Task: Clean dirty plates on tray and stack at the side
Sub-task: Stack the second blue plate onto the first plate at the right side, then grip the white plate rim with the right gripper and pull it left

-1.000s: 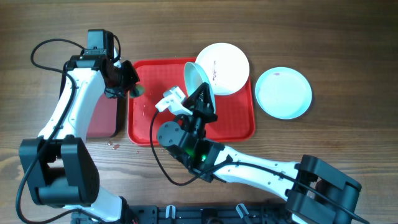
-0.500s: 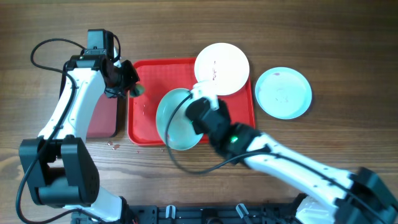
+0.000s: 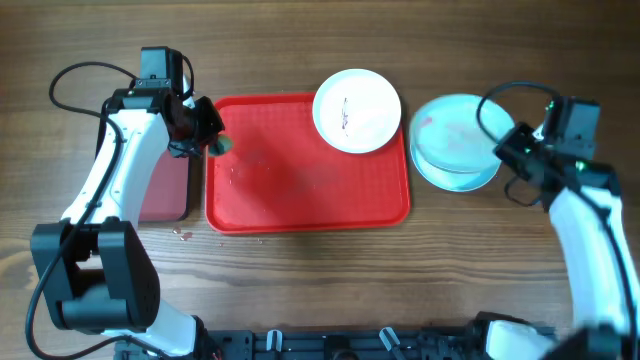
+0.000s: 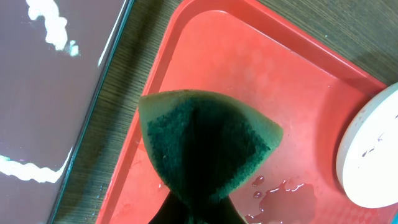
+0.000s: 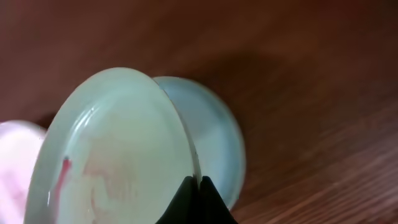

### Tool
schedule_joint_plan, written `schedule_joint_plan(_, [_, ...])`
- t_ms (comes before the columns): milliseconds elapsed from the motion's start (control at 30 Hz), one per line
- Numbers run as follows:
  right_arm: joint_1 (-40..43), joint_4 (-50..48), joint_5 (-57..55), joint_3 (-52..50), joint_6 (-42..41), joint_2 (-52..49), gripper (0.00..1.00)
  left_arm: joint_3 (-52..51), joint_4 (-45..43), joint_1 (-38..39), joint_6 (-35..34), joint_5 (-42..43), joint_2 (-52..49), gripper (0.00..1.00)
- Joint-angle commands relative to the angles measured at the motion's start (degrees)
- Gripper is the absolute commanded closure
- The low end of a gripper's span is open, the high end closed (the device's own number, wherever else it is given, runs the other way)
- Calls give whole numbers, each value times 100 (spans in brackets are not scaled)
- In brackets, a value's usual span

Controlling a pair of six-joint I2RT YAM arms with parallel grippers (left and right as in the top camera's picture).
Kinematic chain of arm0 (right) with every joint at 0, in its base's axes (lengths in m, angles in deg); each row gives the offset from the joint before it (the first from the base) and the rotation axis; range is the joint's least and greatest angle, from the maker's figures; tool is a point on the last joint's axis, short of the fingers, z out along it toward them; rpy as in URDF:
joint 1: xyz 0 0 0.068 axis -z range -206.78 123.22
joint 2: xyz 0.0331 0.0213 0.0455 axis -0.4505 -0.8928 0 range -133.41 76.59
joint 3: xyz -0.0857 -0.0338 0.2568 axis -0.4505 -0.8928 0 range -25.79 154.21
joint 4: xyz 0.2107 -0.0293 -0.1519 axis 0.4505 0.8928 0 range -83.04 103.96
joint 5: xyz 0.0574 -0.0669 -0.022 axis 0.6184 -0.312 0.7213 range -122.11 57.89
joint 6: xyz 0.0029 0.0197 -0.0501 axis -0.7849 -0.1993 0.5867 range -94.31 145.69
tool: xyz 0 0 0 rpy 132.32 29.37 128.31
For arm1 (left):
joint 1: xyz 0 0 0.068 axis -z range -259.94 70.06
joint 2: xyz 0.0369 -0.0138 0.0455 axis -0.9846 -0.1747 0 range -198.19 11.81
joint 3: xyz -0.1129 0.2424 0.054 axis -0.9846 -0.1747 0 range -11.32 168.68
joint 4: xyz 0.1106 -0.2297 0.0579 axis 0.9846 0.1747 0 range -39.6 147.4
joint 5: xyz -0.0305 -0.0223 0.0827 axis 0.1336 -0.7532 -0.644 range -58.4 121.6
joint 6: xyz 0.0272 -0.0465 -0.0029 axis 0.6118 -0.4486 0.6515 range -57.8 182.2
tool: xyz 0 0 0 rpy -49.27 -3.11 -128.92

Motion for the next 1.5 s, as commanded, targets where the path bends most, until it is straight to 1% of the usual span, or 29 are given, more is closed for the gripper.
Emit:
schedule_joint_plan(0, [203, -63, -168, 11, -15, -968, 96, -44, -15, 22, 90, 85, -24, 96])
schedule_joint_plan(67, [201, -131, -166, 11, -20, -1600, 96, -44, -15, 22, 90, 85, -24, 96])
schedule_joint_plan(100, [201, -155, -160, 11, -24, -1746, 96, -44, -15, 22, 90, 85, -24, 96])
schedule_joint_plan(133, [201, -181, -116, 13, -22, -1880, 91, -44, -15, 22, 90, 85, -24, 96])
schedule_joint_plan(167, [201, -195, 2, 13, -4, -1919, 78, -44, -15, 22, 90, 85, -24, 96])
schedule_joint_plan(200, [201, -216, 136, 20, 111, -1891, 73, -44, -17, 22, 90, 85, -24, 96])
schedule_joint_plan(233, [201, -256, 372, 42, 297, -1827, 70, -44, -17, 22, 90, 85, -24, 96])
schedule_joint_plan(267, [201, -210, 837, 140, 573, -1657, 64, -44, -17, 22, 90, 85, -24, 96])
schedule_joint_plan(300, [179, -101, 1207, 271, 673, -1414, 58, -44, -17, 22, 90, 87, -24, 96])
schedule_joint_plan(367, [26, -15, 1615, 503, 737, -933, 53, -44, -17, 22, 90, 85, -24, 96])
schedule_joint_plan(400, [-111, -55, 1716, 570, 730, -739, 53, -44, -17, 22, 90, 85, -24, 96])
schedule_joint_plan(433, [-417, -173, 1725, 627, 721, -505, 53, -44, -17, 22, 90, 85, -24, 96])
schedule_joint_plan(500, [-931, -407, 1637, 627, 494, -396, 53, -44, -17, 22, 90, 85, -24, 96])
schedule_joint_plan(567, [-1733, -636, 1047, 627, -199, -640, 53, -44, -13, 26, 87, 87, -24, 96])
schedule_joint_plan(600, [-1917, -739, 1032, 627, -367, -774, 53, -44, -13, 26, 90, 87, -24, 96])
schedule_joint_plan(700, [-2479, -1047, 734, 627, -1209, -1449, 55, -44, -15, 26, 90, 87, -24, 96])
schedule_joint_plan(833, [-2850, -1471, 428, 627, -1716, -2216, 63, -44, -13, 26, 90, 87, -24, 96])
schedule_joint_plan(900, [-2944, -1663, 431, 627, -1867, -2546, 69, -44, -13, 26, 90, 87, -24, 96])
schedule_joint_plan(967, [-2968, -1878, 621, 627, -2013, -2776, 73, -44, -13, 26, 87, 87, -24, 96])
schedule_joint_plan(1033, [-2999, -2002, 625, 627, -2037, -2889, 79, -44, -13, 26, 87, 87, -24, 96])
schedule_joint_plan(1100, [-3056, -2000, 629, 627, -2037, -2944, 80, -44, -11, 26, 90, 87, -24, 96])
schedule_joint_plan(1300, [-3606, -1856, 732, 625, -1980, -3001, 94, -44, 31, 26, 90, 87, -24, 96])
schedule_joint_plan(1400, [-4037, -1510, 1211, 627, -1700, -3001, 96, -44, 31, 26, 90, 87, -24, 96])
schedule_joint_plan(1433, [-4199, -1429, 1353, 627, -1613, -2999, 94, -44, 31, 26, 90, 87, -24, 96])
schedule_joint_plan(1467, [-4271, -1436, 1416, 632, -1519, -2994, 89, -44, 31, 26, 90, 87, -24, 96])
